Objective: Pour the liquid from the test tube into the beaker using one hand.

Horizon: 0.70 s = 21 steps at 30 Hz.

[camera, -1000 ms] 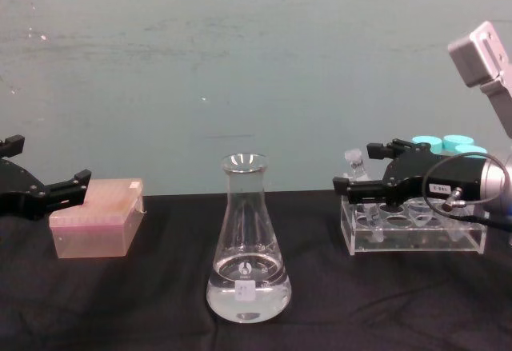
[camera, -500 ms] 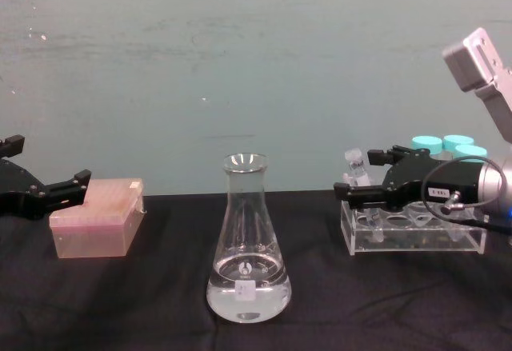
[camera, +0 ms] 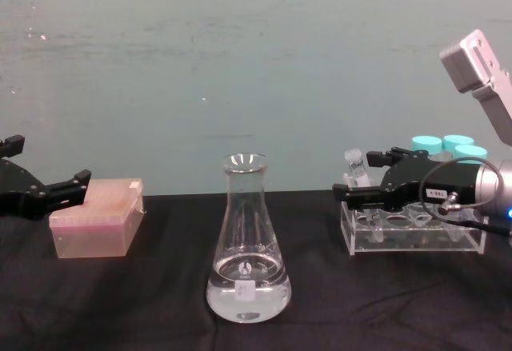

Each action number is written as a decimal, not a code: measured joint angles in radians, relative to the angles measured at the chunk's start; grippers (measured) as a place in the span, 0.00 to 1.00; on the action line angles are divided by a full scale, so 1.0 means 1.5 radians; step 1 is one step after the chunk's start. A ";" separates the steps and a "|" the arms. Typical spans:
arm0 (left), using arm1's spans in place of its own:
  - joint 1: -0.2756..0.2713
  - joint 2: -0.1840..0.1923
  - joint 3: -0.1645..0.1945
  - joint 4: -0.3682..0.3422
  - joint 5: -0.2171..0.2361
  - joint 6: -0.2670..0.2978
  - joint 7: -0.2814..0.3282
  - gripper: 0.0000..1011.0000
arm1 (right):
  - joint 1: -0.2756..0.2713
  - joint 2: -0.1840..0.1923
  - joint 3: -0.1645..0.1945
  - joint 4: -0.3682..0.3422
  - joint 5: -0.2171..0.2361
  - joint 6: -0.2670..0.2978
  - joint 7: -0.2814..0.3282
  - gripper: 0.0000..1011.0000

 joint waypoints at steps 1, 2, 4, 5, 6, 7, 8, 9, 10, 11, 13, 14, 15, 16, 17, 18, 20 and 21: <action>0.000 0.000 0.000 0.000 0.000 0.000 0.000 0.99 | 0.002 -0.002 0.002 0.005 0.000 -0.001 0.000 0.99; 0.000 0.000 0.000 0.000 0.000 0.000 0.000 0.99 | 0.002 -0.002 0.003 0.007 0.000 -0.002 0.000 0.99; 0.000 0.000 0.000 0.000 0.000 0.000 0.000 0.99 | 0.003 -0.003 0.004 0.009 0.000 -0.003 0.001 0.99; 0.000 0.000 0.000 0.000 0.000 0.000 0.000 0.99 | 0.003 -0.003 0.004 0.009 0.000 -0.003 0.001 0.99; 0.000 0.000 0.000 0.000 0.000 0.000 0.000 0.99 | 0.003 -0.003 0.004 0.009 0.000 -0.003 0.001 0.99; 0.000 0.000 0.000 0.000 0.000 0.000 0.000 0.99 | 0.003 -0.003 0.004 0.009 0.000 -0.003 0.001 0.99; 0.000 0.000 0.000 0.000 0.000 0.000 0.000 0.99 | 0.003 -0.003 0.004 0.009 0.000 -0.003 0.001 0.99; 0.000 0.000 0.000 0.000 0.000 0.000 0.000 0.99 | 0.003 -0.003 0.004 0.009 0.000 -0.003 0.001 0.99; 0.000 0.000 0.000 0.000 0.000 0.000 0.000 0.99 | 0.003 -0.003 0.004 0.008 0.000 -0.003 0.001 0.99; 0.000 0.000 0.000 0.000 0.000 0.000 0.000 0.99 | 0.003 -0.003 0.004 0.008 0.000 -0.003 0.001 0.99; 0.000 0.000 0.000 0.000 0.000 0.000 0.000 0.99 | 0.003 -0.003 0.004 0.008 0.000 -0.003 0.001 0.99; 0.000 0.000 0.000 0.000 0.000 0.000 0.000 0.99 | 0.003 -0.003 0.004 0.008 0.000 -0.003 0.001 0.99; 0.000 0.000 0.000 0.000 0.000 0.000 0.000 0.99 | 0.003 -0.003 0.004 0.008 0.000 -0.003 0.001 0.99; 0.000 0.000 0.000 0.000 0.000 0.000 0.000 0.99 | 0.003 -0.003 0.004 0.008 0.000 -0.003 0.001 0.99; 0.000 0.000 0.000 0.000 0.000 0.000 0.000 0.99 | 0.003 -0.003 0.003 0.008 0.000 -0.003 0.001 0.99; 0.000 0.000 0.000 0.000 0.000 0.000 0.000 0.99 | 0.003 -0.003 0.003 0.008 0.000 -0.003 0.001 0.99; 0.000 0.000 0.000 0.000 0.000 0.000 0.000 0.99 | 0.003 -0.003 0.003 0.007 0.000 -0.003 0.001 0.99; 0.000 0.000 0.000 0.000 0.000 0.000 0.000 0.99 | 0.003 -0.003 0.003 0.007 0.000 -0.003 0.001 0.99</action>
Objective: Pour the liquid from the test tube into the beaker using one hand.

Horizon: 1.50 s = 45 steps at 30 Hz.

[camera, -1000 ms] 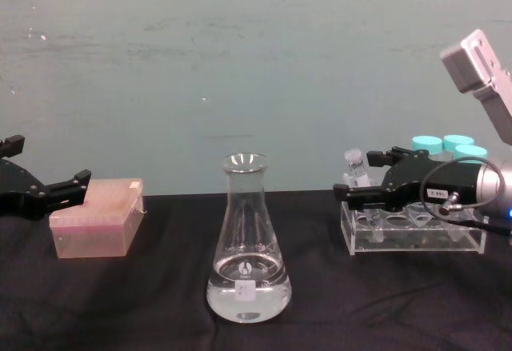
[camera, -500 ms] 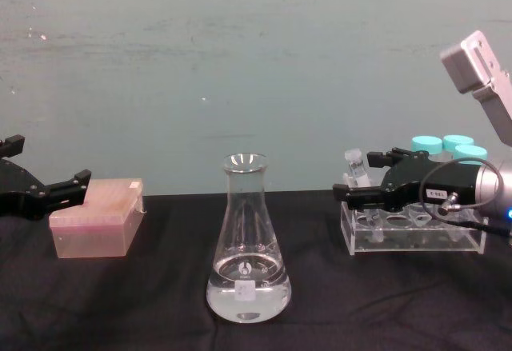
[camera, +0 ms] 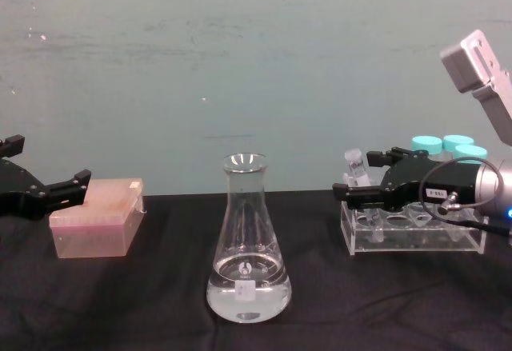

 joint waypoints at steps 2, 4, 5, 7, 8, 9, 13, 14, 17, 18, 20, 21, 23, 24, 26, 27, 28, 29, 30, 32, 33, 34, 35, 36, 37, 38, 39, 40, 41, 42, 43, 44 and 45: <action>0.000 0.000 0.000 0.000 0.000 0.000 0.000 0.99 | 0.000 0.000 0.000 0.000 0.000 0.000 0.000 0.98; 0.000 0.000 0.000 0.000 0.000 0.000 0.000 0.99 | 0.000 0.000 0.000 0.000 0.000 0.000 0.000 0.96; 0.000 0.000 0.000 0.000 0.000 0.000 0.000 0.99 | 0.000 0.000 0.000 0.000 0.000 0.000 0.000 0.94; 0.000 0.000 0.000 0.000 0.000 0.000 0.000 0.99 | 0.000 0.000 0.000 -0.001 0.000 0.000 0.000 0.90; 0.000 0.000 0.000 0.000 0.000 0.000 0.000 0.99 | 0.000 0.000 0.000 -0.001 0.000 0.000 0.000 0.87; 0.000 0.000 0.000 0.000 0.000 0.000 0.000 0.99 | 0.000 0.000 0.000 -0.001 0.000 0.000 0.000 0.83; 0.000 0.000 0.000 0.000 0.000 0.000 0.000 0.99 | 0.000 0.001 -0.001 -0.001 0.000 0.000 0.000 0.75; 0.000 0.000 0.000 0.000 0.000 0.000 0.000 0.99 | -0.001 0.001 -0.001 -0.001 0.000 0.000 0.000 0.71; 0.000 0.000 0.000 0.000 0.000 0.000 0.000 0.99 | -0.001 0.001 -0.001 -0.001 0.000 0.000 0.000 0.62; 0.000 0.000 0.000 0.000 0.000 0.000 0.000 0.99 | -0.001 0.001 -0.001 -0.001 0.000 0.000 0.000 0.57; 0.000 0.000 0.000 0.000 0.000 0.000 0.000 0.99 | -0.001 0.001 -0.001 -0.001 0.000 0.000 0.000 0.49; 0.000 0.000 0.000 0.000 0.000 0.000 0.000 0.99 | -0.001 0.001 -0.001 -0.001 0.000 0.000 0.000 0.48; 0.000 0.000 0.000 0.000 0.000 0.000 0.000 0.99 | -0.001 0.001 -0.001 -0.001 0.000 0.000 0.000 0.39; 0.000 0.000 0.000 0.000 0.000 0.000 0.000 0.99 | -0.001 0.001 -0.001 -0.001 0.000 0.000 0.000 0.37; 0.000 0.000 0.000 0.000 0.000 0.000 0.000 0.99 | -0.001 0.001 -0.001 -0.001 0.000 0.000 0.000 0.33; 0.000 0.000 0.000 0.000 0.000 0.000 0.000 0.99 | -0.001 0.001 -0.001 -0.001 0.000 0.000 0.000 0.27; 0.000 0.000 0.000 0.000 0.000 0.000 0.000 0.99 | -0.001 0.001 -0.001 -0.001 0.000 0.000 0.000 0.25; 0.000 0.000 0.000 0.000 0.000 0.000 0.000 0.99 | -0.001 0.001 -0.001 -0.001 0.000 0.000 0.000 0.22; 0.000 0.000 0.000 0.000 0.000 0.000 0.000 0.99 | -0.001 0.001 -0.001 -0.001 0.000 0.000 0.000 0.21; 0.000 0.000 0.000 0.000 0.000 0.000 0.000 0.99 | -0.001 0.001 -0.001 -0.001 0.000 0.000 0.000 0.20; 0.000 0.000 0.000 0.000 0.000 0.000 0.000 0.99 | -0.001 0.001 -0.001 -0.001 0.000 0.000 0.000 0.20; 0.000 0.000 0.000 0.000 0.000 0.000 0.000 0.99 | -0.001 0.001 -0.001 -0.001 0.000 0.000 0.000 0.20; 0.000 0.000 0.000 0.000 0.000 0.000 0.000 0.99 | -0.001 0.001 -0.001 -0.001 0.000 0.000 0.000 0.20; 0.000 0.000 0.000 0.000 0.000 0.000 0.000 0.99 | -0.001 0.001 -0.001 -0.001 0.000 0.000 0.000 0.20; 0.000 0.000 0.000 0.000 0.000 0.000 0.000 0.99 | -0.001 0.001 -0.001 -0.001 0.000 0.000 0.000 0.20; 0.000 0.000 0.000 0.000 0.000 0.000 0.000 0.99 | -0.001 0.001 -0.001 -0.001 0.000 0.000 0.000 0.20; 0.000 0.000 0.000 0.000 0.000 0.000 0.000 0.99 | -0.001 0.001 -0.001 -0.001 0.000 0.000 0.000 0.20; 0.000 0.000 0.000 0.000 0.000 0.000 0.000 0.99 | -0.001 0.001 -0.001 -0.001 0.000 0.000 0.000 0.20; 0.000 0.000 0.000 0.000 0.000 0.000 0.000 0.99 | -0.001 0.001 -0.001 -0.001 0.000 0.000 0.000 0.20; 0.000 0.000 0.000 0.000 0.000 0.000 0.000 0.99 | -0.001 0.001 -0.001 -0.001 0.000 0.000 0.000 0.20; 0.000 0.000 0.000 0.000 0.000 0.000 0.000 0.99 | -0.001 0.001 -0.001 -0.001 0.000 0.000 0.000 0.20; 0.000 0.000 0.000 0.000 0.000 0.000 0.000 0.99 | -0.001 0.001 -0.001 -0.001 0.000 0.000 0.000 0.20; 0.000 0.000 0.000 0.000 0.000 0.000 0.000 0.99 | -0.001 0.001 -0.001 -0.001 0.000 0.000 0.000 0.20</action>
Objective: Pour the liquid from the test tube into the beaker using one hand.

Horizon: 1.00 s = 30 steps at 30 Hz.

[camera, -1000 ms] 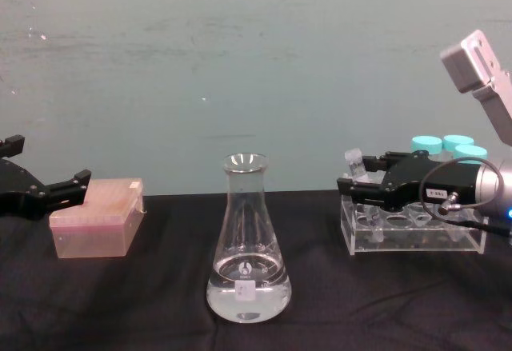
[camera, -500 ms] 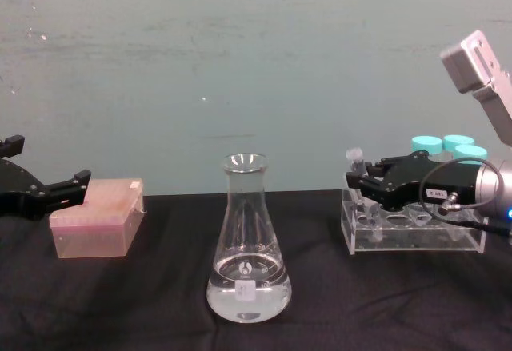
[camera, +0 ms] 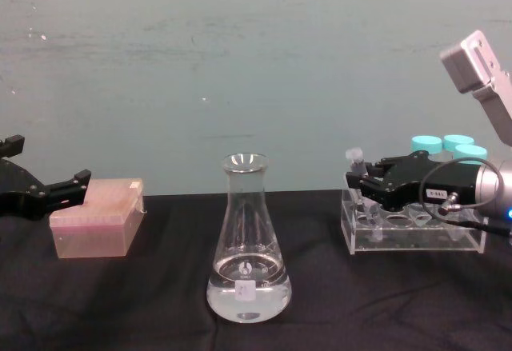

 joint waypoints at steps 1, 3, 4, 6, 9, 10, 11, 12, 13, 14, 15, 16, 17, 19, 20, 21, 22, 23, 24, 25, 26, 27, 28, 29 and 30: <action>0.000 0.000 0.000 0.000 0.000 0.000 0.000 0.99 | 0.000 0.000 0.000 0.000 0.000 0.000 0.000 0.20; 0.000 0.000 0.000 0.000 0.000 0.000 0.000 0.99 | -0.003 0.001 0.001 -0.007 0.000 0.001 0.000 0.20; 0.000 0.000 0.000 0.000 0.000 0.000 0.000 0.99 | -0.004 0.002 0.001 -0.010 0.000 0.002 0.001 0.20; 0.000 0.000 0.000 0.000 0.000 0.000 0.000 0.99 | -0.009 0.004 0.003 -0.023 0.000 0.006 0.003 0.20; 0.000 0.000 0.000 0.000 0.000 0.000 0.000 0.99 | -0.015 0.007 0.004 -0.038 0.003 0.009 0.006 0.20; 0.000 0.000 0.000 0.000 0.000 0.000 0.000 0.99 | -0.019 0.009 0.006 -0.048 0.006 0.012 0.007 0.20; 0.000 0.000 0.000 0.000 0.000 0.000 0.000 0.99 | -0.021 0.009 0.006 -0.053 0.007 0.013 0.008 0.20; 0.000 0.000 0.000 0.000 0.000 0.000 0.000 0.99 | -0.023 0.011 0.007 -0.060 0.009 0.015 0.009 0.20; 0.000 0.000 0.000 0.000 0.000 0.000 0.000 0.99 | -0.027 0.012 0.008 -0.071 0.012 0.018 0.010 0.20; 0.000 0.000 0.000 0.000 0.000 0.000 0.000 0.99 | -0.029 0.014 0.009 -0.077 0.014 0.020 0.011 0.20; 0.000 0.000 0.000 0.000 0.000 0.000 0.000 0.99 | -0.031 0.015 0.009 -0.083 0.016 0.022 0.011 0.20; 0.000 0.000 0.000 0.000 0.000 0.000 0.000 0.99 | -0.034 0.017 0.010 -0.095 0.020 0.025 0.012 0.20; 0.000 0.000 0.000 0.000 0.000 0.000 0.000 0.99 | -0.036 0.018 0.011 -0.099 0.021 0.026 0.012 0.20; 0.000 0.000 0.000 0.000 0.000 0.000 0.000 0.99 | -0.039 0.020 0.011 -0.109 0.025 0.029 0.012 0.20; 0.000 0.000 0.000 0.000 0.000 0.000 0.000 0.99 | -0.041 0.022 0.012 -0.119 0.029 0.032 0.012 0.20; 0.000 0.000 0.000 0.000 0.000 0.000 0.000 0.99 | -0.043 0.023 0.013 -0.124 0.030 0.033 0.012 0.20; 0.000 0.000 0.000 0.000 0.000 0.000 0.000 0.99 | -0.046 0.025 0.013 -0.136 0.035 0.036 0.012 0.20; 0.000 0.000 0.000 0.000 0.000 0.000 0.000 0.99 | -0.048 0.026 0.014 -0.141 0.036 0.037 0.012 0.20; 0.000 0.000 0.000 0.000 0.000 0.000 0.000 0.99 | -0.050 0.028 0.014 -0.149 0.039 0.039 0.012 0.20; 0.000 0.000 0.000 0.000 0.000 0.000 0.000 0.99 | -0.050 0.028 0.014 -0.149 0.039 0.039 0.012 0.20; 0.000 0.000 0.000 0.000 0.000 0.000 0.000 0.99 | -0.052 0.030 0.014 -0.158 0.042 0.041 0.011 0.20; 0.000 0.000 0.000 0.000 0.000 0.000 0.000 0.99 | -0.053 0.031 0.014 -0.162 0.044 0.041 0.010 0.20; 0.000 0.000 0.000 0.000 0.000 0.000 0.000 0.99 | -0.054 0.032 0.014 -0.167 0.045 0.042 0.009 0.20; 0.000 0.000 0.000 0.000 0.000 0.000 0.000 0.99 | -0.057 0.034 0.014 -0.175 0.046 0.044 0.006 0.20; 0.000 0.000 0.000 0.000 0.000 0.000 0.000 0.99 | -0.058 0.035 0.014 -0.179 0.047 0.045 0.004 0.20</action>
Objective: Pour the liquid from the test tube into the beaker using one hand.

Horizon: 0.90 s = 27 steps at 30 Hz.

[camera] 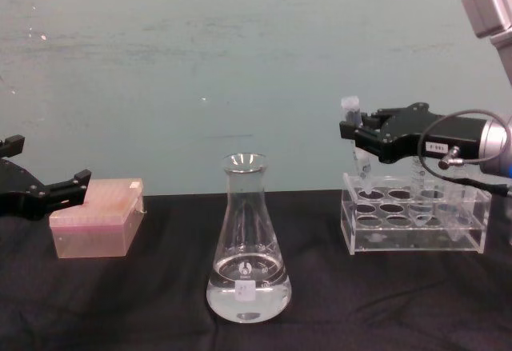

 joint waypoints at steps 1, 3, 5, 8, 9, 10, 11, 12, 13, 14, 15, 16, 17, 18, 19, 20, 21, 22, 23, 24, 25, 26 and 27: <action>0.000 0.000 0.000 0.000 0.000 0.000 0.000 0.99 | -0.001 0.001 0.000 -0.004 0.000 0.001 -0.002 0.20; 0.000 0.000 0.000 0.000 0.000 0.000 0.000 0.99 | -0.002 0.004 -0.002 -0.013 0.000 0.001 -0.007 0.20; 0.000 0.000 0.000 0.000 0.000 0.000 0.000 0.99 | -0.003 0.006 -0.004 -0.019 0.000 0.002 -0.011 0.20; 0.000 0.000 0.000 0.000 0.000 0.000 0.000 0.99 | -0.004 0.010 -0.007 -0.032 -0.003 0.001 -0.020 0.20; 0.000 0.000 0.000 0.000 0.000 0.000 0.000 0.99 | -0.005 0.011 -0.008 -0.034 -0.003 0.000 -0.021 0.20; 0.000 0.000 0.000 0.000 0.000 0.000 0.000 0.99 | -0.005 0.012 -0.009 -0.037 -0.004 0.000 -0.022 0.20; 0.000 0.000 0.000 0.000 0.000 0.000 0.000 0.99 | -0.006 0.014 -0.010 -0.042 -0.005 -0.001 -0.024 0.20; 0.000 0.000 0.000 0.000 0.000 0.000 0.000 0.99 | -0.006 0.014 -0.010 -0.042 -0.005 -0.001 -0.024 0.20; 0.000 0.000 0.000 0.000 0.000 0.000 0.000 0.99 | -0.007 0.015 -0.011 -0.046 -0.006 -0.001 -0.026 0.20; 0.000 0.000 0.000 0.000 0.000 0.000 0.000 0.99 | -0.007 0.016 -0.012 -0.048 -0.006 -0.002 -0.027 0.20; 0.000 0.000 0.000 0.000 0.000 0.000 0.000 0.99 | -0.007 0.016 -0.012 -0.050 -0.007 -0.002 -0.028 0.20; 0.000 0.000 0.000 0.000 0.000 0.000 0.000 0.99 | -0.007 0.017 -0.014 -0.054 -0.008 -0.003 -0.029 0.20; 0.000 0.000 0.000 0.000 0.000 0.000 0.000 0.99 | -0.007 0.017 -0.015 -0.056 -0.008 -0.004 -0.029 0.20; 0.000 0.000 0.000 0.000 0.000 0.000 0.000 0.99 | -0.007 0.017 -0.016 -0.058 -0.009 -0.005 -0.030 0.20; 0.000 0.000 0.000 0.000 0.000 0.000 0.000 0.99 | -0.007 0.017 -0.018 -0.060 -0.011 -0.006 -0.030 0.20; 0.000 0.000 0.000 0.000 0.000 0.000 0.000 0.99 | -0.007 0.017 -0.019 -0.062 -0.011 -0.007 -0.031 0.20; 0.000 0.000 0.000 0.000 0.000 0.000 0.000 0.99 | -0.006 0.017 -0.022 -0.064 -0.013 -0.009 -0.031 0.20; 0.000 0.000 0.000 0.000 0.000 0.000 0.000 0.99 | -0.006 0.017 -0.022 -0.064 -0.013 -0.009 -0.031 0.20; 0.000 0.000 0.000 0.000 0.000 0.000 0.000 0.99 | -0.005 0.017 -0.024 -0.065 -0.015 -0.011 -0.031 0.20; 0.000 0.000 0.000 0.000 0.000 0.000 0.000 0.99 | -0.005 0.017 -0.025 -0.066 -0.016 -0.012 -0.031 0.20; 0.000 0.000 0.000 0.000 0.000 0.000 0.000 0.99 | -0.003 0.016 -0.027 -0.068 -0.017 -0.014 -0.032 0.20; 0.000 0.000 0.000 0.000 0.000 0.000 0.000 0.99 | -0.003 0.016 -0.028 -0.069 -0.018 -0.015 -0.032 0.20; 0.000 0.000 0.000 0.000 0.000 0.000 0.000 0.99 | -0.002 0.016 -0.030 -0.070 -0.019 -0.018 -0.032 0.20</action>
